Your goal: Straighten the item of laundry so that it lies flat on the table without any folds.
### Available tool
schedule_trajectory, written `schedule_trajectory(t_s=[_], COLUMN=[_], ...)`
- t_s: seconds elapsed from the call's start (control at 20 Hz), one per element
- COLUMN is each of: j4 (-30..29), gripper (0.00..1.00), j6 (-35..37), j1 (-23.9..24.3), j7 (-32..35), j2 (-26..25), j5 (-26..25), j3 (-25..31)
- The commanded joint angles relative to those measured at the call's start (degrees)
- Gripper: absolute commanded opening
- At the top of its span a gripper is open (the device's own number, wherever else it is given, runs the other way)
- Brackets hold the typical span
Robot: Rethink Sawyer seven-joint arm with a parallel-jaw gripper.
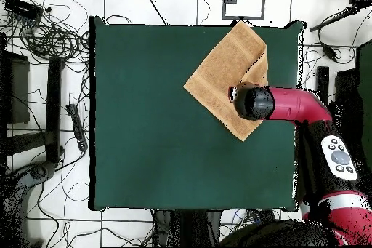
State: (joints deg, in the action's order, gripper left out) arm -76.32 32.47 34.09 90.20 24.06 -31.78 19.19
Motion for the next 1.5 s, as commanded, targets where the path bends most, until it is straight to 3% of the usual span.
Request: schedule_trajectory(t_s=[0.05,0.55,1.3,1.5], j4=[-0.79,0.18,5.23,4.93], gripper=[0.0,0.0,0.0,0.0], j6=[2.34,2.03,-0.9,-1.08], j1=[-3.35,-2.8,-2.36,-2.54], j7=[4.57,3.27,3.13,2.31], j2=[-4.57,-5.93,-13.63,-13.43], j5=[1.91,1.91,2.39,2.51], j3=[0.49,1.08,1.85,1.73])
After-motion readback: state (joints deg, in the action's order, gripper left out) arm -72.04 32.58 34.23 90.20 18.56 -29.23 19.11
